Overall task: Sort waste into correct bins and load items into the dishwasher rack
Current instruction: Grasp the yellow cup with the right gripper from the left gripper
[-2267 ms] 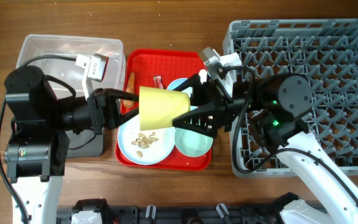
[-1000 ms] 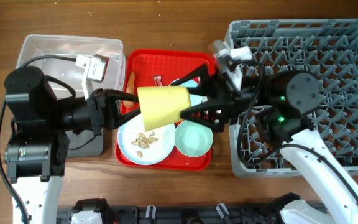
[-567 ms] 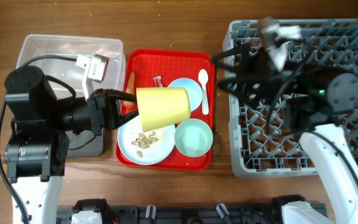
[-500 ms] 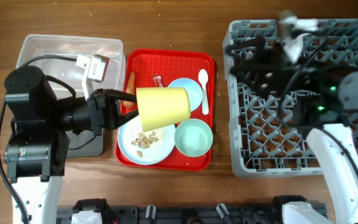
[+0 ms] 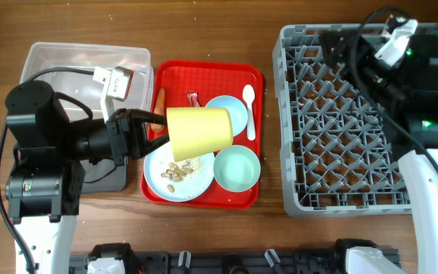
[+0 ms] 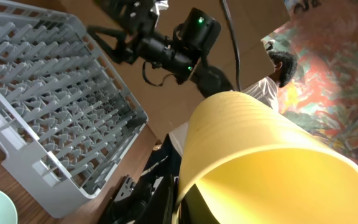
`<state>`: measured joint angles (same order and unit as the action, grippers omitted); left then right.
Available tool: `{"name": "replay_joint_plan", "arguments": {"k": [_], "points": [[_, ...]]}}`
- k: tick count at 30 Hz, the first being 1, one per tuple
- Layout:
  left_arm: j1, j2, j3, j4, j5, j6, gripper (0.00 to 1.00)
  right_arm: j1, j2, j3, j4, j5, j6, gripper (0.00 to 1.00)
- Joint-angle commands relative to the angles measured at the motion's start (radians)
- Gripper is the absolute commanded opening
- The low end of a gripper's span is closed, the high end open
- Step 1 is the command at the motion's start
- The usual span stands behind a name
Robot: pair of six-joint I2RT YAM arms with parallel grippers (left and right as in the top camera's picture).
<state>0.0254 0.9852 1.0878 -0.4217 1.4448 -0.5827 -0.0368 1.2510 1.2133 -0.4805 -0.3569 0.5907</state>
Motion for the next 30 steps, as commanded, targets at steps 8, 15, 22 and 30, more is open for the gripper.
{"name": "replay_joint_plan", "arguments": {"k": [8, 15, 22, 30], "points": [[-0.002, -0.003, 0.011, 0.003, 0.020, -0.002, 0.04, 0.075, -0.082, 0.091, -0.301, -0.748, -0.592, 0.87], [-0.002, -0.003, 0.011, 0.003, 0.020, -0.002, 0.04, 0.084, -0.093, 0.091, -0.205, -1.265, -0.716, 0.81], [-0.002, -0.003, 0.011, 0.003, 0.020, -0.002, 0.04, 0.318, -0.082, 0.091, 0.084, -1.104, -0.489, 0.81], [-0.002, -0.003, 0.011, 0.003, 0.020, -0.002, 0.04, 0.487, -0.004, 0.091, 0.287, -0.885, -0.344, 0.81]]}}
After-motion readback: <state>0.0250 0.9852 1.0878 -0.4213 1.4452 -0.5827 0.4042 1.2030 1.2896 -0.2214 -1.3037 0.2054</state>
